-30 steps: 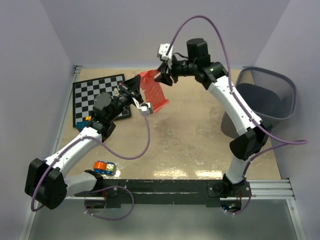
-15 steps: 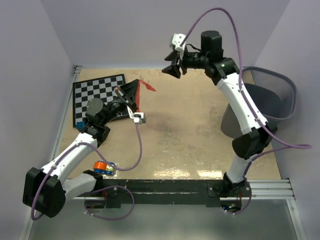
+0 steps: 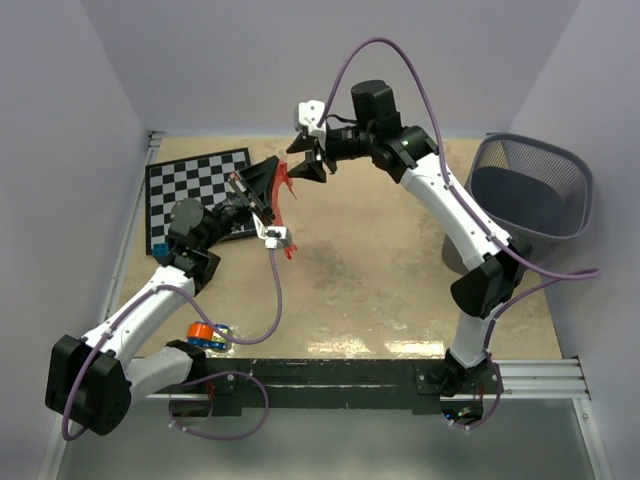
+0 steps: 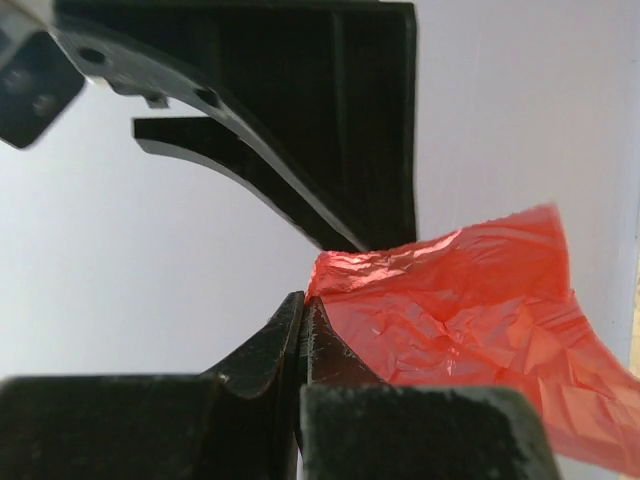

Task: Put the trash bags into the trash bin
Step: Unfold the trash bag at the center of the board.

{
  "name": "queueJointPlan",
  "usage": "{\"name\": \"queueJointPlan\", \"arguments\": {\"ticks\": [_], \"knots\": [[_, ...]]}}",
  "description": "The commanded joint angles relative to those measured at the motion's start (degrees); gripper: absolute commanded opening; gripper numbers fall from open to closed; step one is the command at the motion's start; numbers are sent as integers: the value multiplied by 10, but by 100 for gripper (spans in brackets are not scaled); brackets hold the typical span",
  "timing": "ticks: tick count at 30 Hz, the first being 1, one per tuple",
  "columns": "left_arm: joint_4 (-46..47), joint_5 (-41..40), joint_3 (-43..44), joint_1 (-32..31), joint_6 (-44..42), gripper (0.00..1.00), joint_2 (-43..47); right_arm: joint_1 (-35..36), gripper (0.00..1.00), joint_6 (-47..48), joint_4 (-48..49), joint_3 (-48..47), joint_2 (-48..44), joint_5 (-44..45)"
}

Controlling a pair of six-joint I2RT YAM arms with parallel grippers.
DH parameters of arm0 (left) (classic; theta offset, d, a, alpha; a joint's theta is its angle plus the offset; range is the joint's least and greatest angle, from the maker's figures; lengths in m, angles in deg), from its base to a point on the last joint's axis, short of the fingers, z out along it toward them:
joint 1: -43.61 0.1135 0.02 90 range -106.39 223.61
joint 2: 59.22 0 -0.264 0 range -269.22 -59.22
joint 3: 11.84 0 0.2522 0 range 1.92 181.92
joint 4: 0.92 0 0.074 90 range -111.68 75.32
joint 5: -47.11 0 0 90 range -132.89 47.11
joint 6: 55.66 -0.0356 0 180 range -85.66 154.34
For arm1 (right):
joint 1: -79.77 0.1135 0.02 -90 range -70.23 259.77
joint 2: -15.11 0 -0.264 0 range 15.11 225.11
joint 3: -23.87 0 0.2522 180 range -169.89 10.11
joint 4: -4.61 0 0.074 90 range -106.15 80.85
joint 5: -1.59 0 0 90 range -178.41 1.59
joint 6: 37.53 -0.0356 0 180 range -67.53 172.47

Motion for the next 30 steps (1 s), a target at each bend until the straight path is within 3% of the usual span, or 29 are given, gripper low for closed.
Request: {"name": "queueJointPlan", "arguments": {"ticks": [1,18,22,27,30], "knots": [[39,19,-5,5,20,0,-2,-6,54,-21,38,-20,-16,-38],[87,15,5,2,51,0,-21,3,43,-37,47,-54,24,-44],[84,11,4,2,50,0,-20,5,17,-58,64,-59,28,-49],[84,2,6,1,55,0,-20,5,0,-81,80,-58,28,-70],[85,-17,12,1,75,0,-21,-1,0,-99,91,-44,24,-71]]}}
